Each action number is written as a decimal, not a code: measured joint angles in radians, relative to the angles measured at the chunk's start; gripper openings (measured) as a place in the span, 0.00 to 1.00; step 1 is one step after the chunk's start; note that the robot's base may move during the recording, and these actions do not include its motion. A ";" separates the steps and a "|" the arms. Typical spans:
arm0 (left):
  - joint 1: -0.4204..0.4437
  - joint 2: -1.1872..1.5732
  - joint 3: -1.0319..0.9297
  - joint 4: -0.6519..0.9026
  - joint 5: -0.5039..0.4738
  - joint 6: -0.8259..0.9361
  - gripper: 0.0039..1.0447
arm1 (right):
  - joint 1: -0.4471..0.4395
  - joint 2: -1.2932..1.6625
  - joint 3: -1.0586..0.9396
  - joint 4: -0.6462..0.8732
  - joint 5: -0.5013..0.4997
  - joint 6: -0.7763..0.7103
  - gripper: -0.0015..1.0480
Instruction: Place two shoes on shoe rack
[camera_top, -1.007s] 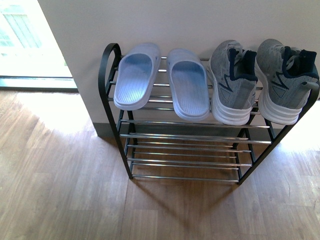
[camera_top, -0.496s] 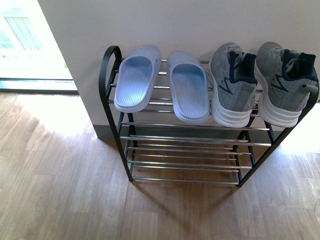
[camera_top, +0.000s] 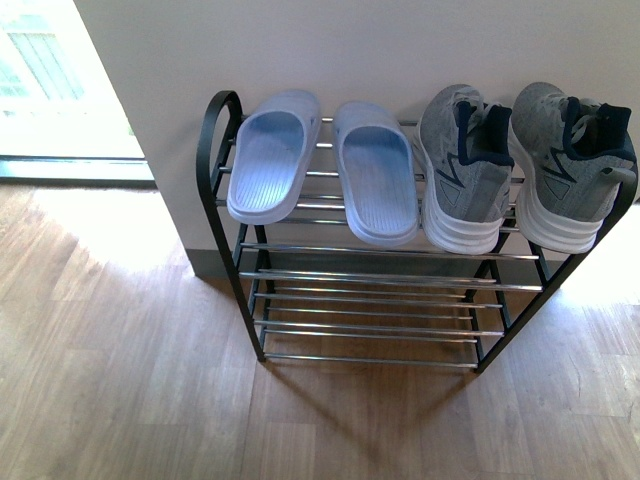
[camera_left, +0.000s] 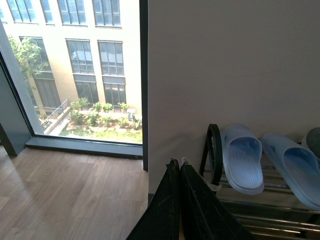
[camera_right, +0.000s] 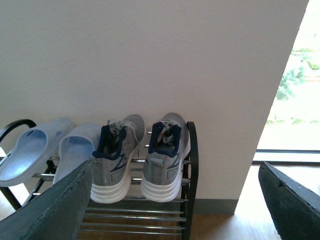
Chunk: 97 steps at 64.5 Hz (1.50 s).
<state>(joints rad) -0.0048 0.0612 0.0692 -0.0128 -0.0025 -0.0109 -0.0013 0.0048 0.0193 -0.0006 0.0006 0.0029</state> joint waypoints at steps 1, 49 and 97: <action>0.000 -0.001 -0.001 0.000 0.000 0.000 0.01 | 0.000 0.000 0.000 0.000 0.000 0.000 0.91; 0.000 -0.047 -0.053 0.010 0.001 0.000 0.22 | 0.000 0.000 0.000 0.000 0.000 0.000 0.91; 0.000 -0.047 -0.053 0.010 0.002 0.003 0.91 | 0.000 0.000 0.000 0.000 0.000 0.000 0.91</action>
<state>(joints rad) -0.0044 0.0147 0.0158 -0.0032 -0.0002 -0.0082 -0.0013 0.0048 0.0193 -0.0006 0.0006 0.0029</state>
